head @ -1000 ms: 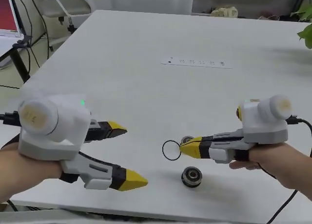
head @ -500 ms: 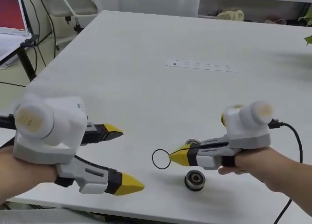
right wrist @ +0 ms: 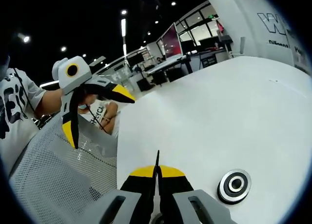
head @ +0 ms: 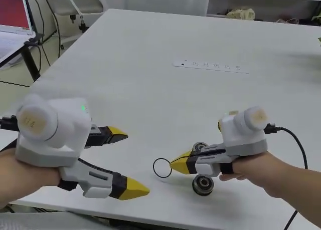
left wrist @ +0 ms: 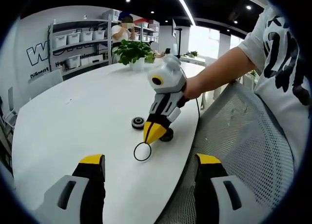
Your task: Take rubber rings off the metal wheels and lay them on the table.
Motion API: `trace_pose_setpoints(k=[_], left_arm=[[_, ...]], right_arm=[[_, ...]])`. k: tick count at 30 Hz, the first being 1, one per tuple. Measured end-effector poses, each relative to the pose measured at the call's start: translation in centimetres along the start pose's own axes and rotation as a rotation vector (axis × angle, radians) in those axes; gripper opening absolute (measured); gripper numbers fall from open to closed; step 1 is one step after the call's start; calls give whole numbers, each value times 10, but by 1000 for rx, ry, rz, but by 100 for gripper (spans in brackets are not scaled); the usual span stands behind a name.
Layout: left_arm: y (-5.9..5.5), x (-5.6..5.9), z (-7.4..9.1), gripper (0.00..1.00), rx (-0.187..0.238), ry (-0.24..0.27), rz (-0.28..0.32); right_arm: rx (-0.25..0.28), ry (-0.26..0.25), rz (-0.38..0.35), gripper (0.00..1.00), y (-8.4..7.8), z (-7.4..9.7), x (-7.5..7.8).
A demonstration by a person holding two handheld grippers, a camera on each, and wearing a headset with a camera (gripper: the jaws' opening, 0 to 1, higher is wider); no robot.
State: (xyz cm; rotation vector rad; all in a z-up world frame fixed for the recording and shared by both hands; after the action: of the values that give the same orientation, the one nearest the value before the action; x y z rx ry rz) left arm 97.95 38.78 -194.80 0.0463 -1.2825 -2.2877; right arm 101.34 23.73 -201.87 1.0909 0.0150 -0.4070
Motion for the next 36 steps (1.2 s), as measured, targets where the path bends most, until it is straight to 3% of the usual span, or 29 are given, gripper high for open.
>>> trace_pose_setpoints(k=[9, 20, 36], left_arm=[[-4, 0, -1, 72, -12, -2, 5], [-5, 1, -2, 72, -17, -2, 6], [-6, 1, -3, 72, -30, -4, 9]], right_arm=[[-48, -25, 22, 0, -9, -3, 2], [-79, -49, 45, 12, -13, -1, 4], [-21, -77, 41, 23, -4, 12, 7]])
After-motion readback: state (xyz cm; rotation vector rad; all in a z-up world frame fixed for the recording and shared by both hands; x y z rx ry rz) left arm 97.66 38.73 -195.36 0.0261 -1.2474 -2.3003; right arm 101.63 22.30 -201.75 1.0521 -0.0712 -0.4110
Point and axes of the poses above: the centre of the closed fingertips' face, and the gripper's own axes: z roughly backward along the fingers, x roughly to its right, y roughly out of its top, the point moved 6 cm from there along z, roughly backward along the fingers, and after that the axes turned 13 degrees about z, right-handed, at the moved point
